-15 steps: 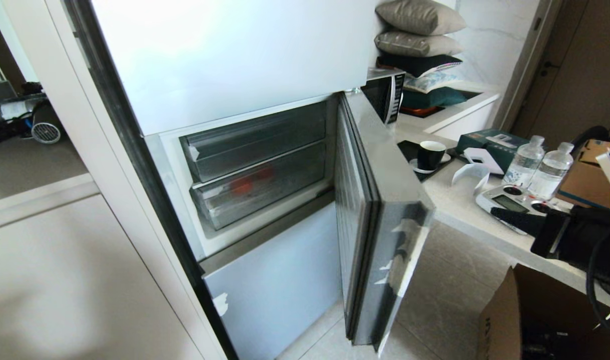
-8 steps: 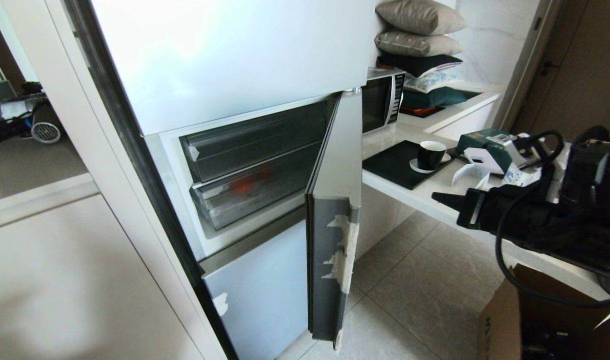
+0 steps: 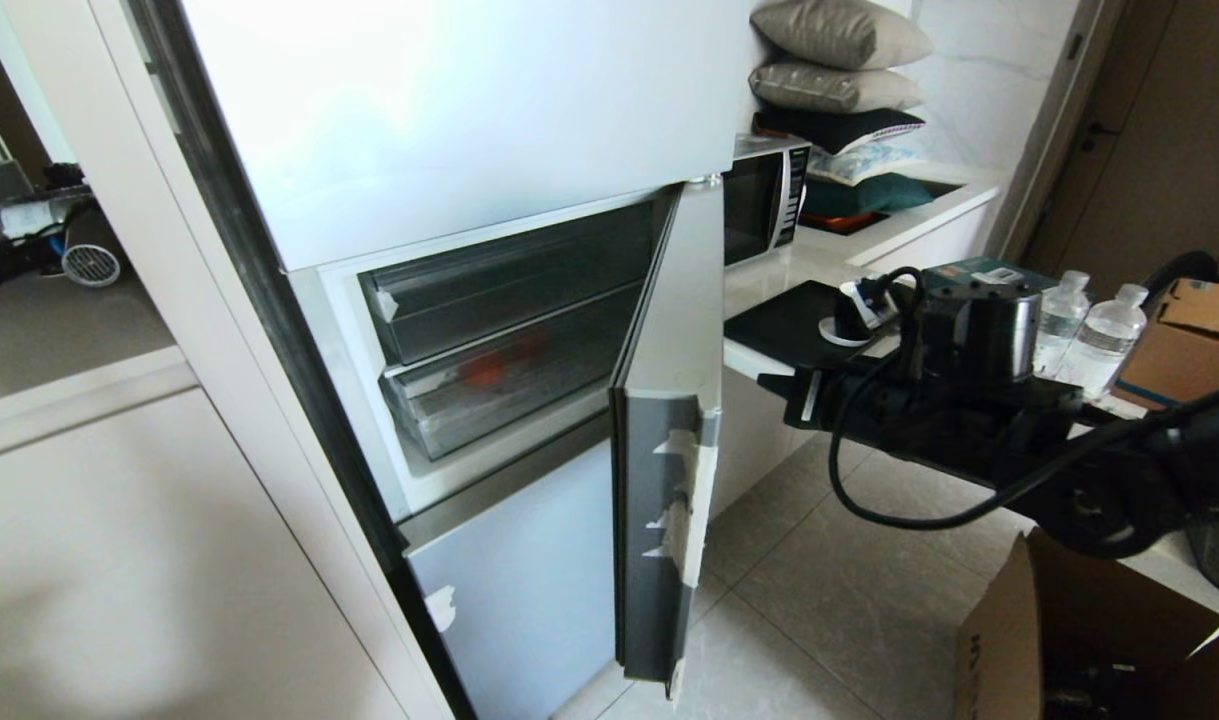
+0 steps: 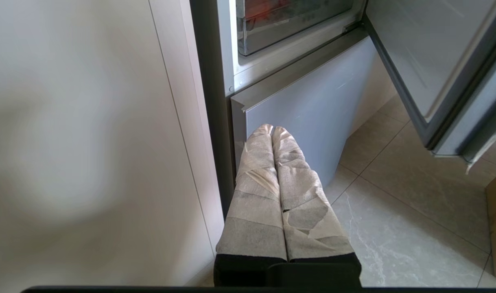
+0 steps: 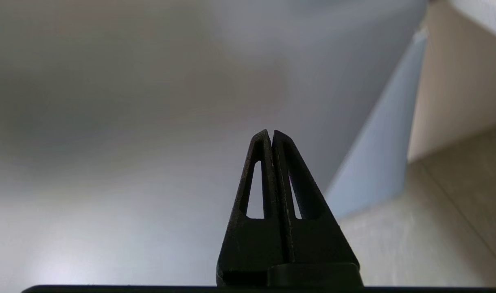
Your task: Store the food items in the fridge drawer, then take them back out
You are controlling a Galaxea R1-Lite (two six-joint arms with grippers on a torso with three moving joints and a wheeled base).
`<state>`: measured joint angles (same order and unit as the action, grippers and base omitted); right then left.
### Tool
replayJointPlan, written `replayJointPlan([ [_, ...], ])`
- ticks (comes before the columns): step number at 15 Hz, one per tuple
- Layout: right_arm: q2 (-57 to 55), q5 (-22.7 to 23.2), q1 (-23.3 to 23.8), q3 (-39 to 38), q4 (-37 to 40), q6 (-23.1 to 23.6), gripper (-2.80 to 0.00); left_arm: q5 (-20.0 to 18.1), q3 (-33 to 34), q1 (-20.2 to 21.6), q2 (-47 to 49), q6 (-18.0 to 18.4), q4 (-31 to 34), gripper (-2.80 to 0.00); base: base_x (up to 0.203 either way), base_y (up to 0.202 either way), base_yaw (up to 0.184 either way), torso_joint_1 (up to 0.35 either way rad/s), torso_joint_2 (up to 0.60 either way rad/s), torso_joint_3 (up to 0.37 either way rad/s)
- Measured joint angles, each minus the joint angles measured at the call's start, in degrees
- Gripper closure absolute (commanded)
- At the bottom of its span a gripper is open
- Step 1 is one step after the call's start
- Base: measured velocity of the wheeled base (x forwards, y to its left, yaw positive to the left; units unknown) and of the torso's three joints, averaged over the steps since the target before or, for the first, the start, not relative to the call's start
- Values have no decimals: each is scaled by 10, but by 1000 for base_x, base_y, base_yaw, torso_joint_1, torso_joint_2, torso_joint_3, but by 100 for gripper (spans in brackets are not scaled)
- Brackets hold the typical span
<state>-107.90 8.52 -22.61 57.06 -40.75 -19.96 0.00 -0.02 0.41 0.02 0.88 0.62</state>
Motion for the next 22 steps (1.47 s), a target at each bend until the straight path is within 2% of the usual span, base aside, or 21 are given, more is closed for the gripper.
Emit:
replayJointPlan([
  [2, -47, 12, 0, 38, -32, 5, 0, 0, 0, 0, 0, 0, 0, 0, 0, 0, 0, 0, 0, 0],
  [6, -110, 138, -1, 90, -71, 10, 0, 0, 0, 0, 0, 0, 0, 0, 0, 0, 0, 0, 0, 0],
  [8, -136, 172, -5, 126, -81, 10, 0, 0, 0, 0, 0, 0, 0, 0, 0, 0, 0, 0, 0, 0],
  [11, -199, 185, -20, 239, -83, 10, 0, 0, 0, 0, 0, 0, 0, 0, 0, 0, 0, 0, 0, 0],
  [16, -363, 170, -56, 510, -72, 9, 0, 0, 0, 0, 0, 0, 0, 0, 0, 0, 0, 0, 0, 0],
  [19, -429, 213, -79, 550, -77, 6, 0, 0, 0, 0, 0, 0, 0, 0, 0, 0, 0, 0, 0, 0],
  [22, -447, 213, -80, 553, -106, 4, 0, 0, 0, 0, 0, 0, 0, 0, 0, 0, 0, 0, 0, 0],
])
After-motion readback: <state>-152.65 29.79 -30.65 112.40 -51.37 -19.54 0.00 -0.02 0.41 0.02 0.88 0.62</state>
